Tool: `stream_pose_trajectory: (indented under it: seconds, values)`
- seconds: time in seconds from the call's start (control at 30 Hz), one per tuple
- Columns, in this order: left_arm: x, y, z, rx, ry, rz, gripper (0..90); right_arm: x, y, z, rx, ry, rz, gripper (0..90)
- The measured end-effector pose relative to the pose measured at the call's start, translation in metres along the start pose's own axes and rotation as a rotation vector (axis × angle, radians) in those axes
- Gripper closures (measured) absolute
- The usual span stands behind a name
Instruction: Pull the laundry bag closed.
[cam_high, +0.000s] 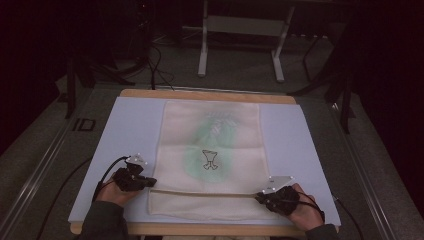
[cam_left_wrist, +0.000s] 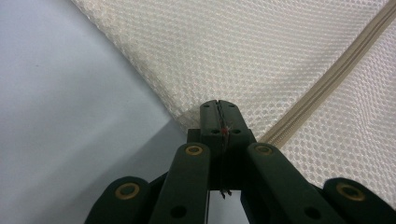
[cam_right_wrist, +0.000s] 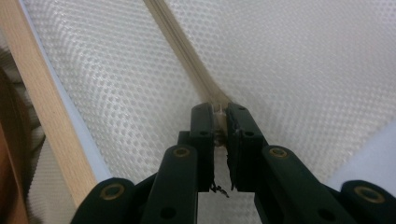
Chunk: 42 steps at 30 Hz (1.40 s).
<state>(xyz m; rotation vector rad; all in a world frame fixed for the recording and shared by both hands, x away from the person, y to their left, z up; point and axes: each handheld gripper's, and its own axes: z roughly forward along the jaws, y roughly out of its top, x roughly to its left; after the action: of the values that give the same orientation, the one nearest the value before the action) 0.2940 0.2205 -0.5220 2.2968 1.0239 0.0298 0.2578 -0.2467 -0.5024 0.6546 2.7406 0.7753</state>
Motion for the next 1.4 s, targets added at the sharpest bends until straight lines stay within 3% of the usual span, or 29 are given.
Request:
stream_pose_trajectory:
  seconds: [0.13, 0.2, 0.27, 0.4, 0.67, 0.83, 1.0, 1.27, 1.4]
  values:
    - [0.000, 0.000, 0.000, 0.004, 0.003, 0.004, 89.8, -0.002, -0.002, -0.002, -0.003, 0.017, 0.001, 82.3]
    - [0.000, 0.000, 0.000, 0.003, 0.003, 0.003, 89.8, -0.003, -0.005, -0.003, 0.023, 0.000, -0.003, 82.3]
    - [0.000, 0.000, 0.000, 0.003, 0.002, 0.003, 89.8, -0.008, -0.013, -0.006, 0.032, -0.014, 0.023, 82.3]
    - [0.000, 0.000, 0.000, 0.005, 0.003, 0.003, 89.8, -0.017, -0.029, -0.015, -0.018, 0.015, 0.081, 82.3]
    - [-0.001, 0.000, 0.000, 0.002, 0.006, 0.011, 89.7, -0.017, -0.026, -0.012, -0.003, 0.028, 0.072, 80.9]
    - [-0.007, 0.003, 0.000, 0.018, 0.046, 0.059, 89.6, -0.021, -0.028, -0.016, -0.043, 0.050, 0.095, 68.9]
    - [-0.006, 0.001, 0.000, -0.002, 0.038, 0.075, 89.5, -0.024, -0.029, -0.019, -0.113, 0.038, 0.118, 64.7]
    - [-0.005, -0.001, -0.004, -0.052, 0.042, 0.072, 89.4, -0.027, -0.029, -0.019, -0.161, -0.004, 0.154, 57.7]
    - [-0.003, -0.001, -0.007, -0.082, 0.083, 0.066, 87.9, -0.030, -0.032, -0.017, -0.172, -0.025, 0.181, 56.4]
